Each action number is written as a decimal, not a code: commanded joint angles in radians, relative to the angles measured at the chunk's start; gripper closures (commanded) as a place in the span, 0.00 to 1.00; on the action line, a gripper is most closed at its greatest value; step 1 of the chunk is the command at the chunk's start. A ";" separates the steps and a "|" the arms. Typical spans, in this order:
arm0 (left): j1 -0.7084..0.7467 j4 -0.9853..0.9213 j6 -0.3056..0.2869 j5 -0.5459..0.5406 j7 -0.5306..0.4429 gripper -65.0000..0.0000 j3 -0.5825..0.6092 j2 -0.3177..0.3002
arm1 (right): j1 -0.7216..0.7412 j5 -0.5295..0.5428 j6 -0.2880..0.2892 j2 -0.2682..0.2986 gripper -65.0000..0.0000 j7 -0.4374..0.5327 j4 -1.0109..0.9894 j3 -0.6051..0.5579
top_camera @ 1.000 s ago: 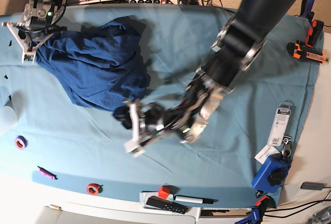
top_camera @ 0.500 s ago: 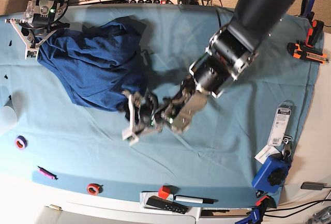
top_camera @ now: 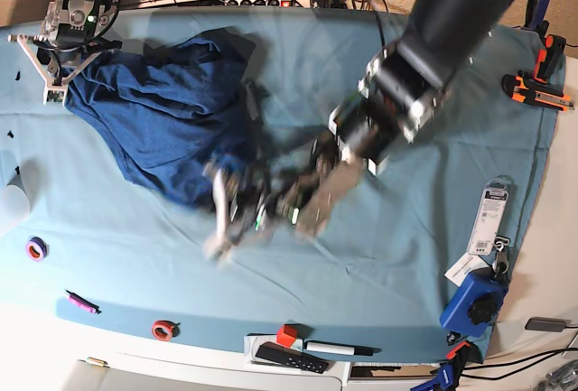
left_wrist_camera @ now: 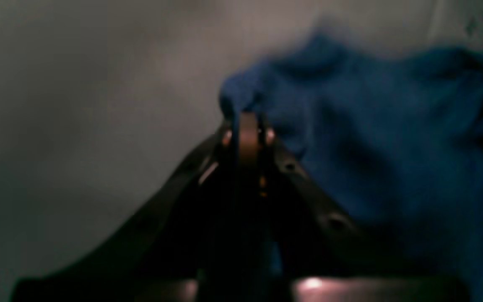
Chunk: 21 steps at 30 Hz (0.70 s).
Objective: Layout the t-shirt on the table in an organized manner, then fold the t-shirt properly
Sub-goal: 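Grasp the shirt edge with the left gripper beside the right gripper, then lift the shirt with both grippers and shake it out in the air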
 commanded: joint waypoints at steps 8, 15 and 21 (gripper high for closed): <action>-0.149 0.062 -0.008 -0.092 0.092 1.00 -0.130 0.025 | 0.093 0.124 0.028 0.014 1.00 0.124 0.017 0.007; -0.225 0.062 -0.079 -0.211 0.249 1.00 -0.386 0.022 | 0.278 0.367 0.112 0.014 1.00 0.205 0.017 0.006; -0.352 0.062 -0.088 -0.312 0.348 1.00 -0.547 -0.059 | 0.442 0.460 0.164 -0.009 1.00 0.290 0.017 0.006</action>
